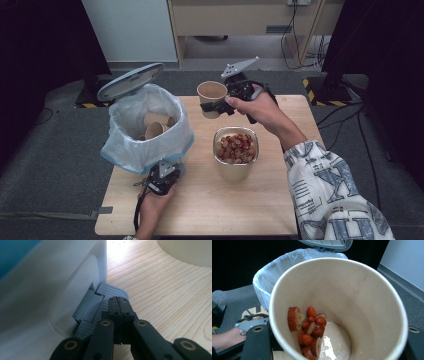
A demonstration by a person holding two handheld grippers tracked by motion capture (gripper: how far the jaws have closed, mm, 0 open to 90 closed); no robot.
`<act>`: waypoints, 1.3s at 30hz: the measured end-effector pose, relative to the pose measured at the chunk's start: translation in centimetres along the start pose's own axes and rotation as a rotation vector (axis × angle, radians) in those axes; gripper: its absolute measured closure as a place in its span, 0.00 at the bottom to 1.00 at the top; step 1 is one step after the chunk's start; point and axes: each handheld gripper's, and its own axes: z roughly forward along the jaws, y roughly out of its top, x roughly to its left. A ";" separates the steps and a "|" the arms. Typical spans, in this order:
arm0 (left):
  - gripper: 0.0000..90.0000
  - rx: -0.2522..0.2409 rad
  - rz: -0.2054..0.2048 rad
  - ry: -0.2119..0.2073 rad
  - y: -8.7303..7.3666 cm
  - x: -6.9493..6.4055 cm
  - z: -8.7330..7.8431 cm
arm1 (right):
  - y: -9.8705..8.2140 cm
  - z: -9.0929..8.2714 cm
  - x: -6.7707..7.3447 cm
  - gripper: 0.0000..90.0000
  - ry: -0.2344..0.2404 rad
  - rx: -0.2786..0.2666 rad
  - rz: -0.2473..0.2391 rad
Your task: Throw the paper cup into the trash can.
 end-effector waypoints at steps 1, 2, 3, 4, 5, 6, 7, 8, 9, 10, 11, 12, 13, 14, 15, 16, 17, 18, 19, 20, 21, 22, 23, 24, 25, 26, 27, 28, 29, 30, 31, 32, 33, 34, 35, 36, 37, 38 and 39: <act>0.99 0.000 0.000 0.000 0.0 0.0 0.0 | 0.0 0.1 0.0 0.35 0.000 -0.001 -0.001; 0.99 0.000 0.000 0.000 0.0 0.0 0.0 | 0.1 0.3 0.1 0.35 -0.002 0.002 -0.001; 0.99 0.000 0.001 0.000 0.0 0.0 0.0 | 0.3 0.5 0.3 0.35 0.002 0.000 0.000; 0.99 0.000 0.002 0.002 0.0 0.0 0.0 | 0.4 0.6 0.4 0.35 0.005 0.000 -0.001; 0.99 0.000 0.002 0.002 0.0 0.0 0.0 | 0.4 0.6 0.4 0.35 0.005 0.000 -0.001; 0.99 0.000 0.001 0.000 0.0 0.0 0.0 | 0.6 1.0 0.6 0.35 0.008 0.004 0.000; 0.99 -0.002 -0.005 -0.003 0.0 0.0 0.0 | 0.7 1.1 0.7 0.35 0.009 0.004 0.000; 0.99 -0.002 -0.006 -0.004 0.0 0.0 0.0 | 0.8 1.3 0.9 0.35 0.012 0.005 -0.002; 0.99 -0.002 -0.005 -0.003 0.0 0.0 0.0 | 0.9 1.4 1.0 0.35 0.012 0.006 -0.001; 0.99 -0.002 -0.005 -0.003 0.0 0.0 0.0 | 1.0 1.6 1.1 0.35 0.013 0.005 0.000; 0.99 -0.002 -0.006 -0.004 0.0 0.0 0.0 | 1.2 1.7 1.2 0.35 0.013 0.005 0.001; 0.99 -0.003 -0.006 -0.004 0.0 0.0 0.0 | 1.3 1.8 1.2 0.35 0.012 0.003 -0.001; 0.99 -0.003 -0.005 -0.003 0.0 0.0 0.0 | 1.4 2.0 1.3 0.35 0.014 0.000 0.005; 0.99 -0.002 -0.004 -0.002 0.0 0.0 0.0 | 1.5 2.1 1.4 0.35 0.018 -0.002 0.007; 0.99 -0.002 -0.003 -0.001 0.0 0.0 0.0 | 1.6 2.2 1.5 0.35 0.020 -0.002 0.007; 0.99 -0.002 -0.003 -0.001 0.0 0.0 0.0 | 1.8 2.5 1.7 0.35 0.023 -0.002 0.006; 0.99 -0.002 -0.002 -0.001 0.0 0.0 0.0 | 1.9 2.6 1.8 0.35 0.023 0.000 0.004; 0.99 -0.002 -0.003 0.000 0.0 0.0 0.0 | 2.3 3.0 2.1 0.35 0.028 -0.001 0.004; 0.99 -0.002 -0.002 0.000 0.0 0.0 0.0 | 2.3 3.0 2.1 0.35 0.028 -0.001 0.004; 0.99 -0.002 0.002 0.002 0.0 0.0 0.0 | 2.4 3.1 2.2 0.34 0.030 -0.003 0.005; 0.99 -0.002 0.002 0.001 0.0 0.0 0.0 | 2.6 3.3 2.3 0.34 0.034 -0.005 0.010; 0.99 -0.002 0.002 0.002 0.0 0.0 0.0 | 2.7 3.6 2.4 0.34 0.031 -0.002 0.007; 0.99 -0.002 0.002 0.002 0.0 0.0 0.0 | 2.9 3.7 2.5 0.34 0.030 0.001 0.010; 0.99 -0.002 0.003 0.000 0.0 0.0 0.0 | 3.0 3.9 2.6 0.34 0.031 0.000 0.009; 0.99 -0.003 0.003 0.000 0.0 0.0 0.0 | 3.1 4.1 2.7 0.34 0.031 0.002 0.004; 0.99 -0.002 0.007 0.002 0.0 0.0 0.0 | 3.2 4.3 2.8 0.34 0.033 -0.001 0.006; 0.99 -0.002 0.006 0.001 0.0 0.0 0.1 | 3.4 4.5 2.9 0.34 0.036 -0.004 0.010; 0.99 -0.002 0.007 0.001 0.0 0.0 0.1 | 3.5 4.7 3.0 0.34 0.038 -0.001 0.007; 0.99 -0.002 0.010 0.000 0.0 0.0 0.1 | 3.6 4.9 3.1 0.34 0.039 -0.003 0.010; 0.99 -0.001 0.003 -0.001 0.0 0.0 0.1 | 3.8 5.1 3.2 0.34 0.041 -0.002 0.007; 0.99 -0.003 0.008 -0.001 0.0 0.0 0.1 | 3.9 5.3 3.4 0.34 0.043 -0.002 0.006; 0.99 -0.002 0.011 -0.001 0.0 0.0 0.1 | 4.0 5.5 3.5 0.34 0.046 -0.003 0.008; 0.99 0.000 0.009 0.000 0.0 0.0 0.0 | 4.2 5.7 3.6 0.34 0.045 -0.001 0.005; 0.99 0.000 0.004 -0.002 0.0 0.0 0.1 | 4.3 5.9 3.7 0.34 0.049 -0.001 0.009; 0.99 0.000 0.005 -0.002 0.0 0.0 0.1 | 4.4 6.2 3.8 0.34 0.048 0.001 0.009; 0.99 -0.002 0.008 -0.001 0.0 0.0 0.1 | 4.5 6.4 3.8 0.34 0.048 0.005 0.007; 0.99 0.000 0.009 0.000 0.0 0.0 0.0 | 4.6 6.7 3.9 0.34 0.049 0.005 0.013; 0.99 0.000 0.009 0.000 0.0 0.0 0.0 | 4.6 6.9 4.0 0.34 0.048 0.004 0.013; 0.99 -0.001 0.009 0.000 0.0 0.0 0.0 | 4.7 7.2 4.0 0.34 0.047 0.008 0.011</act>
